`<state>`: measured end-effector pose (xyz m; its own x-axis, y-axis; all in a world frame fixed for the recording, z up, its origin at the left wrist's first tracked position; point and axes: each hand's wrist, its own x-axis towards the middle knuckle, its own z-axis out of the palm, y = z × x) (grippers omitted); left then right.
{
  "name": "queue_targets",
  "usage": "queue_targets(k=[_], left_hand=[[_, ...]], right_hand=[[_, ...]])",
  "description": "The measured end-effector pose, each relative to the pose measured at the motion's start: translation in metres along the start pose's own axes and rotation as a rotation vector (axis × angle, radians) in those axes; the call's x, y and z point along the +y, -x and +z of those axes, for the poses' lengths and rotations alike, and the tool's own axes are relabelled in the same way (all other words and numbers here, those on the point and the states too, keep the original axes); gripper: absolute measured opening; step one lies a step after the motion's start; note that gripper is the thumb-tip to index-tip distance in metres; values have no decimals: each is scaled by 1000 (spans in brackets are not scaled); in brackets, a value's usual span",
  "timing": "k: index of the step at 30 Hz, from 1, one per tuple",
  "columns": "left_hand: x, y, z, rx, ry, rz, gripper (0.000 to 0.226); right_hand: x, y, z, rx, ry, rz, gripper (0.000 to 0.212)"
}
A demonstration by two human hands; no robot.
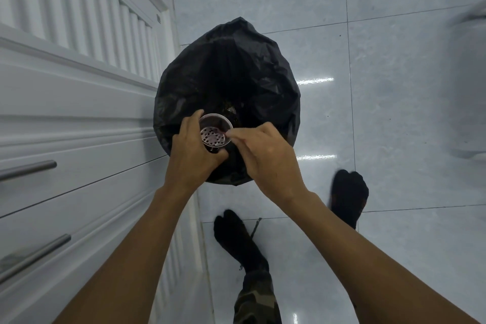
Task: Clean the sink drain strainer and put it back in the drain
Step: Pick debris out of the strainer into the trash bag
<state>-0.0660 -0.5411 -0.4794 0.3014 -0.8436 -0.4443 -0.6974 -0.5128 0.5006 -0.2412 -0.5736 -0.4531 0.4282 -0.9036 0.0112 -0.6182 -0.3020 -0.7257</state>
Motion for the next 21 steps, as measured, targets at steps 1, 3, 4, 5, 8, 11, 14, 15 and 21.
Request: queue_targets(k=[1,3,4,5,8,11,14,15,21], left_hand=[[1,1,0,-2,7,16,97],[4,2,-1,11,18,44,93],[5,2,-2,23,20,47,91],[6,1,-2,32,15,45,90],[7,1,-1,43,-18,53,90],[6,1,0,40,-43,100,88],[6,2,0,79,-27,83,88],[6,3,-1,88,-23,79,88],[10,2,-1,104,33,127,86]], right_hand=[[1,-2,-1,-51,47,-18,30],[6,-5,-2,-89,143,2,27],[7,-6,-3,-92,179,22,25],[6,-6,-3,-98,195,27,25],[-1,-5,-2,-104,163,-63,26],[-1,-9,-6,-83,176,41,25],[-10,-3,-3,-124,144,71,19],[-14,0,-2,-111,95,39,18],[-9,-1,-7,57,59,184,21]])
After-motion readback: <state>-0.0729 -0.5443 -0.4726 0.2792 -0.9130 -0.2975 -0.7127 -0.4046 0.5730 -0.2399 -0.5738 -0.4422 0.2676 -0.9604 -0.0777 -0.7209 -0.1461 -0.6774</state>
